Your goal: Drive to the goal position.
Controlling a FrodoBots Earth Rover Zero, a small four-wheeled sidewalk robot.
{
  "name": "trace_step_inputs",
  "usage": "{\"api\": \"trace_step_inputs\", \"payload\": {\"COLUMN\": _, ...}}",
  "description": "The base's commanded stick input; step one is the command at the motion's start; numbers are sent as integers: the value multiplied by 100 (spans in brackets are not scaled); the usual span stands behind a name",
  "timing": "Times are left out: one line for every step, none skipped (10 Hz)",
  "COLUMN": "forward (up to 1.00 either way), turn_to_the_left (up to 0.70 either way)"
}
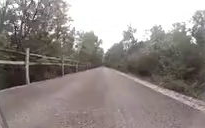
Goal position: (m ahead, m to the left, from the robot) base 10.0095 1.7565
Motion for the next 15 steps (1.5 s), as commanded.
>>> {"api": "trace_step_inputs", "payload": {"forward": 70, "turn_to_the_left": 0}}
{"api": "trace_step_inputs", "payload": {"forward": 70, "turn_to_the_left": 0}}
{"api": "trace_step_inputs", "payload": {"forward": 70, "turn_to_the_left": 0}}
{"api": "trace_step_inputs", "payload": {"forward": 70, "turn_to_the_left": 0}}
{"api": "trace_step_inputs", "payload": {"forward": 70, "turn_to_the_left": 0}}
{"api": "trace_step_inputs", "payload": {"forward": 70, "turn_to_the_left": 0}}
{"api": "trace_step_inputs", "payload": {"forward": 70, "turn_to_the_left": 0}}
{"api": "trace_step_inputs", "payload": {"forward": 70, "turn_to_the_left": 0}}
{"api": "trace_step_inputs", "payload": {"forward": 70, "turn_to_the_left": 0}}
{"api": "trace_step_inputs", "payload": {"forward": 70, "turn_to_the_left": 0}}
{"api": "trace_step_inputs", "payload": {"forward": 70, "turn_to_the_left": 0}}
{"api": "trace_step_inputs", "payload": {"forward": 70, "turn_to_the_left": 0}}
{"api": "trace_step_inputs", "payload": {"forward": 70, "turn_to_the_left": 0}}
{"api": "trace_step_inputs", "payload": {"forward": 70, "turn_to_the_left": 0}}
{"api": "trace_step_inputs", "payload": {"forward": 70, "turn_to_the_left": 0}}
